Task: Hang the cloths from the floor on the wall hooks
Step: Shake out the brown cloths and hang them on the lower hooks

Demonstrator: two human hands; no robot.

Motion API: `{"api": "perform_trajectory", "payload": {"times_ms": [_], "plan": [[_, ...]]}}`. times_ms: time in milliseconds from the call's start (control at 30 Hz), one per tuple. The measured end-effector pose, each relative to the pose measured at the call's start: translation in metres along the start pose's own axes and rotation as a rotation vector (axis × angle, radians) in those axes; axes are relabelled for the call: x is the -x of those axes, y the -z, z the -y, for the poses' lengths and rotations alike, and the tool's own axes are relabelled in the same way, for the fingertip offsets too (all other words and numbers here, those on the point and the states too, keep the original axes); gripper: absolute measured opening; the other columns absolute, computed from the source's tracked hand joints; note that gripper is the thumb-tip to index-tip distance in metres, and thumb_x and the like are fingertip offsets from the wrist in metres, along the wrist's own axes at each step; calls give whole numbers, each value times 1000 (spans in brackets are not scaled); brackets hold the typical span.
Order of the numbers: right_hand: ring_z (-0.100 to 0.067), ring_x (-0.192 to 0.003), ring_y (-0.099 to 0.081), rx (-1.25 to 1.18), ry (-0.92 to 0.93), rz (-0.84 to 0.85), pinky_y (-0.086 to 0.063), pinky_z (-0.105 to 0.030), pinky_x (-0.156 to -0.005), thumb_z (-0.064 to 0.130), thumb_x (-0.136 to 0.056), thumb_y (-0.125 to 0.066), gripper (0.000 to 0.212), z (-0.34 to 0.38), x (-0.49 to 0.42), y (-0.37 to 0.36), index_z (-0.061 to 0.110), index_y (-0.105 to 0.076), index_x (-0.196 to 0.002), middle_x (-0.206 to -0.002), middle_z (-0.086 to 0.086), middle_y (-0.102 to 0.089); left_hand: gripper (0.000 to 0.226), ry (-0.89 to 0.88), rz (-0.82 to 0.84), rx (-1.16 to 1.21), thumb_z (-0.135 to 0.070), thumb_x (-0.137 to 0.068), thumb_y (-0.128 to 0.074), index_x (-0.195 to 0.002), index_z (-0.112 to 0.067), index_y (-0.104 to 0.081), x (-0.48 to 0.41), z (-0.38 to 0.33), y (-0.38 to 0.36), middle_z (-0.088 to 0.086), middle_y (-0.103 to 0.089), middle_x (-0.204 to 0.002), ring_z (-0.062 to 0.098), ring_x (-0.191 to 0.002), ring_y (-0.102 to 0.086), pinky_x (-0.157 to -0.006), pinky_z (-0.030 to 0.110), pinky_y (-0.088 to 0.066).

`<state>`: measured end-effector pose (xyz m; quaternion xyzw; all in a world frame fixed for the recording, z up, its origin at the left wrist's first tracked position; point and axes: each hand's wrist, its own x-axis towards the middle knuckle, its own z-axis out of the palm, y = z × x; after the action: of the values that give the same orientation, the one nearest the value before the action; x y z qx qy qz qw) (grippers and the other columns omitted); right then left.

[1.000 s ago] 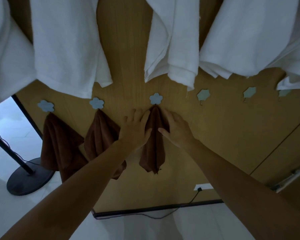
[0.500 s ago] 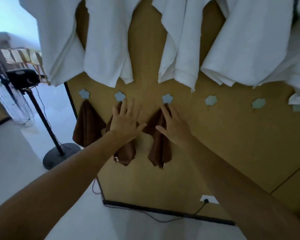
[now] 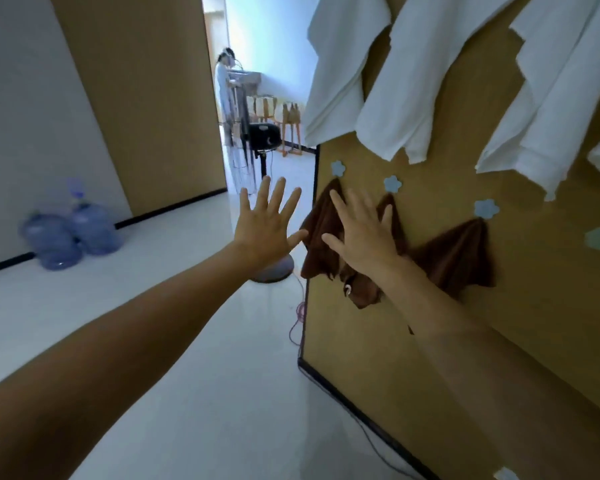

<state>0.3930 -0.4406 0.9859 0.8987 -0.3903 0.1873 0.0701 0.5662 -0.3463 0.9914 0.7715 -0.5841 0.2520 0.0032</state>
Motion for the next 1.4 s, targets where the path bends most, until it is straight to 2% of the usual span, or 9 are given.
{"api": "perform_trajectory", "payload": {"times_ms": [167, 433, 833, 1033, 1133, 1400], "plan": [[-26, -149, 10, -69, 185, 28, -3, -63, -116, 60, -96, -35, 77, 101, -28, -4, 33, 8, -154, -163, -1, 6, 79, 191, 42, -70, -70, -92, -16, -153, -26, 9, 56, 96, 11, 9, 8, -162, 35, -148, 9, -115, 60, -5], [-25, -149, 7, -159, 431, 8, -2, -63, -116, 57, -97, -40, 78, 282, -74, -16, 31, 5, -154, -162, -3, 2, 77, 452, 73, -148, -66, -94, -23, -153, -24, 1, 147, 258, 7, 9, 1, -161, 34, -148, 1, -115, 59, -9], [-25, -150, 3, -229, 669, -10, -5, -64, -114, 57, -97, -39, 77, 577, -125, -39, 32, 6, -154, -163, -4, -1, 78, 687, 156, -268, -66, -94, -21, -155, -23, 2, 277, 501, -15, 9, 4, -162, 32, -148, 5, -116, 59, -7], [-23, -150, 6, -296, 787, 46, 1, -61, -114, 57, -98, -38, 76, 691, -131, -56, 35, 8, -154, -164, -1, 4, 77, 808, 235, -343, -67, -94, -16, -154, -23, 4, 347, 583, -24, 9, 3, -162, 33, -148, 6, -115, 58, -7], [-24, -150, 5, -299, 845, 40, -2, -62, -114, 57, -97, -37, 76, 741, -138, -67, 33, 8, -154, -163, -2, 2, 77, 882, 265, -363, -67, -93, -15, -154, -24, 4, 375, 618, -35, 9, 3, -162, 33, -148, 7, -116, 59, -7], [-25, -150, 7, -423, 1007, 98, 2, -63, -114, 56, -97, -39, 78, 873, -180, -113, 33, 9, -154, -164, -2, 4, 76, 1025, 353, -393, -66, -94, -19, -154, -24, 2, 412, 710, -69, 8, 3, -162, 32, -148, 8, -117, 59, -5]]}}
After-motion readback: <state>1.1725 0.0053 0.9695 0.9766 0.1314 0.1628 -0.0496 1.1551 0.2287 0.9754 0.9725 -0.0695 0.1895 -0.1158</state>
